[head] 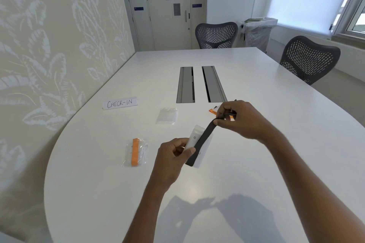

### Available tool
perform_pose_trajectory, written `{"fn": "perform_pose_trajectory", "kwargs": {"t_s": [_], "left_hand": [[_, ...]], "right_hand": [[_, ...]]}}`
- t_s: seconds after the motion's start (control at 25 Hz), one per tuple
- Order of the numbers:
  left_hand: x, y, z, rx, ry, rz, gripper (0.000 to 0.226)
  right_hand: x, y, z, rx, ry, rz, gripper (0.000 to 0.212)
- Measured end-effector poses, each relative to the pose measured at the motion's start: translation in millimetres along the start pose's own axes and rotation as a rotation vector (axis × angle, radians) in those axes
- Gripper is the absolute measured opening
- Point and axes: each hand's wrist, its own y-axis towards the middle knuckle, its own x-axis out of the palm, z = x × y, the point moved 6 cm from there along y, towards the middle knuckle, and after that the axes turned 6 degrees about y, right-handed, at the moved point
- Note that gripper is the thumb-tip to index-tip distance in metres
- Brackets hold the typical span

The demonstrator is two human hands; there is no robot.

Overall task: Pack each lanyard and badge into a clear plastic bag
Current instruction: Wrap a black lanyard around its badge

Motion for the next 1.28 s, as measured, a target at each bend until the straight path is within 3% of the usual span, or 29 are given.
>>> {"fn": "perform_pose_trajectory", "kwargs": {"t_s": [0.16, 0.32, 0.56, 0.8, 0.96, 1.12, 1.28], "left_hand": [[-12, 0, -12, -0.055, -0.041, -0.001, 0.022], [-21, 4, -15, -0.098, -0.042, -0.036, 0.023], [-15, 1, -8, -0.102, -0.129, -0.284, 0.031], [-9, -4, 6, -0.077, -0.337, -0.335, 0.037], [-9, -8, 11, -0.077, -0.427, -0.316, 0.039], [-1, -11, 17, -0.07, -0.475, -0.3, 0.04], [8, -8, 24, -0.08, -0.548, -0.244, 0.041]], "right_hand": [[-15, -1, 7, 0.066, 0.138, -0.23, 0.007], [-19, 8, 6, -0.078, -0.127, -0.31, 0.013], [-23, 19, -7, -0.426, -0.404, 0.07, 0.008], [-12, 9, 5, -0.506, -0.431, 0.322, 0.004], [-1, 0, 22, -0.47, -0.42, 0.399, 0.007], [20, -6, 40, -0.379, -0.193, 0.398, 0.019], [62, -8, 63, -0.123, 0.05, 0.298, 0.026]]}}
